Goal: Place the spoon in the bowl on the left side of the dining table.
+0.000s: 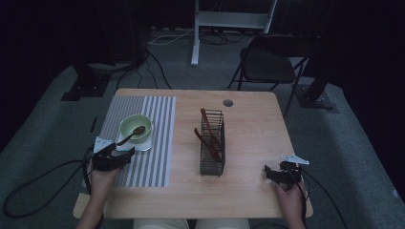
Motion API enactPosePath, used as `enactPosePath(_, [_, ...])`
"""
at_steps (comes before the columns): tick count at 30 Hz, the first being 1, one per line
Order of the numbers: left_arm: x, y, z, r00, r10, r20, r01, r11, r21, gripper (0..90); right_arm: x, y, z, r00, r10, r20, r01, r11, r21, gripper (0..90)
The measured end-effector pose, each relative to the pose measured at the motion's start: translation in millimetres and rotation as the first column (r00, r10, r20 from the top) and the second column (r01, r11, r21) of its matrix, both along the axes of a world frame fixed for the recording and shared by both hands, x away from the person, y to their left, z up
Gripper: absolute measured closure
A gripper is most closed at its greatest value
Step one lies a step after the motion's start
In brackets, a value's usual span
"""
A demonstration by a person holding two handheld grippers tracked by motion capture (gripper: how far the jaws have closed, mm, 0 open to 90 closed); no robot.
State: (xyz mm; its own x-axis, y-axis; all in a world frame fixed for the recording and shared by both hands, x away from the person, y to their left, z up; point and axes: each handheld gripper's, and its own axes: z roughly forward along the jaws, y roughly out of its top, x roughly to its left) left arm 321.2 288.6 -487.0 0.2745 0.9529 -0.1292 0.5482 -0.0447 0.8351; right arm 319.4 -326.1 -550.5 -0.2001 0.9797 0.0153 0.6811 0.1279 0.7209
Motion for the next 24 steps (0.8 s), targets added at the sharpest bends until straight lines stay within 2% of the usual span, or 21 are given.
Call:
enactPosePath(2, [-2.4, 1.2, -0.3, 1.0, 0.001, -0.007, -0.001, 1.0, -0.007, 9.4, 0.0, -0.1, 0.1, 1.0, 0.0, -0.001, 0.0, 1.0, -0.001, 12.0])
enactPosePath(3, [-3.6, 1.7, -0.5, 0.9998, -0.015, -0.011, 0.015, 0.9998, -0.017, 9.4, 0.0, 0.0, 0.1, 1.0, 0.0, -0.001, 0.0, 1.0, -0.001, 12.0])
enactPosePath(8, [-13.5, 1.1, -0.5, 0.9998, -0.021, -0.004, 0.021, 0.9998, 0.004, 9.4, 0.0, 0.0, 0.1, 1.0, 0.0, -0.001, 0.0, 1.0, -0.001, 12.1])
enactPosePath(10, [-21.8, 4.6, -1.6, 0.9992, -0.039, 0.008, 0.039, 0.9992, -0.011, 9.5, 0.0, 0.0, 0.1, 1.0, 0.0, -0.001, 0.0, 1.0, 0.0, 12.1])
enactPosePath(11, [-24.2, 5.3, -2.3, 0.9988, -0.047, 0.012, 0.047, 0.9989, 0.0, 9.5, 0.0, 0.0, 0.1, 1.0, 0.0, -0.001, 0.0, 1.0, 0.0, 12.1])
enactPosePath(12, [-27.1, 5.7, -3.2, 0.9991, -0.038, 0.018, 0.038, 0.9992, 0.015, 9.4, 0.0, 0.0, 0.1, 1.0, 0.0, -0.001, 0.0, 1.0, 0.0, 12.1])
enactPosePath(14, [-32.2, 8.3, -5.2, 0.9987, -0.04, 0.033, 0.04, 0.9991, 0.015, 9.5, 0.0, 0.1, 0.1, 1.0, 0.0, -0.001, 0.0, 1.0, 0.0, 12.0])
enactPosePath(16, [-37.8, 11.2, -7.0, 0.9983, -0.012, 0.058, 0.01, 0.9994, 0.034, 9.5, 0.0, 0.1, 0.1, 1.0, 0.0, -0.001, 0.0, 1.0, 0.001, 12.1])
enactPosePath(20, [-46.3, 19.9, -10.1, 0.9974, 0.006, 0.072, -0.005, 1.0, -0.005, 9.5, 0.0, 0.0, 0.1, 1.0, 0.0, -0.001, 0.0, 1.0, 0.0, 12.1])
enactPosePath(24, [-54.3, 23.9, -13.7, 0.9975, 0.012, 0.07, -0.012, 0.9999, 0.001, 9.5, 0.0, 0.1, 0.1, 1.0, 0.0, -0.001, 0.0, 1.0, 0.001, 12.0])
